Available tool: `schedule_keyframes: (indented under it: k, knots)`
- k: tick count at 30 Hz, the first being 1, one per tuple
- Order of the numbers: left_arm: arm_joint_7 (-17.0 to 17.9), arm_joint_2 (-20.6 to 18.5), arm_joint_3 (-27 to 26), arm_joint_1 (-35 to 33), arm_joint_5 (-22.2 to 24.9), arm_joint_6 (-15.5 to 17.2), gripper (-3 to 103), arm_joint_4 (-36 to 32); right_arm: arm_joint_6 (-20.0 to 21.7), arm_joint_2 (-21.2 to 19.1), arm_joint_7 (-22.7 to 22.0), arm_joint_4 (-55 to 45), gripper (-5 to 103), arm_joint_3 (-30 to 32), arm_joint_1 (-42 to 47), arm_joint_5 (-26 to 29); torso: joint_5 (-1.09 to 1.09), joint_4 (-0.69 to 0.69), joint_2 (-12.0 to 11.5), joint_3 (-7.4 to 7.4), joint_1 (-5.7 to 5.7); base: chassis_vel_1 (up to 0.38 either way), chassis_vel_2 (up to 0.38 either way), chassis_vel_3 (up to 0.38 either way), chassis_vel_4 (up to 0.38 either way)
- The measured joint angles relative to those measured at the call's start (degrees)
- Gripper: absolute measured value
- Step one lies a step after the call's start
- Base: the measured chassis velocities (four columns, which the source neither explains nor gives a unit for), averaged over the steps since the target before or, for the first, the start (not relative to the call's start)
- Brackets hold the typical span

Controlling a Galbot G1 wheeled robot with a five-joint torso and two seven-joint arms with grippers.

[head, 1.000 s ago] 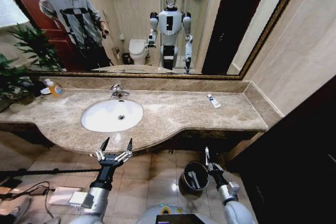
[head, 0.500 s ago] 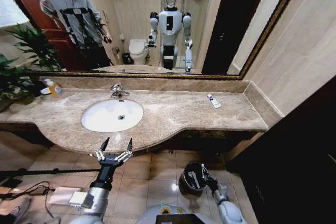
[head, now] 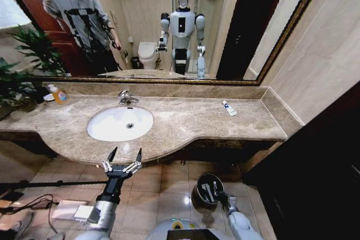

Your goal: Pick up the trash from the sink and place it in the trash bin.

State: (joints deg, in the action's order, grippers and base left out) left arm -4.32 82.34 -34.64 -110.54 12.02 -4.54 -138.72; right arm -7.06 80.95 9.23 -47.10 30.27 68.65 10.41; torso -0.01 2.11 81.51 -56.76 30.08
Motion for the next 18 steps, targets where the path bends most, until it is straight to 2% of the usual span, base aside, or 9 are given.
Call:
schedule_keyframes:
  k: [18]
  knots:
    - [0.00,0.00,0.00,0.00,0.00,0.00,100,0.00,-2.36,0.89,0.22,10.35,3,0.03,-6.37,-4.84,0.00,0.00,0.00,0.00,-0.01,0.000,0.000,0.000,0.000]
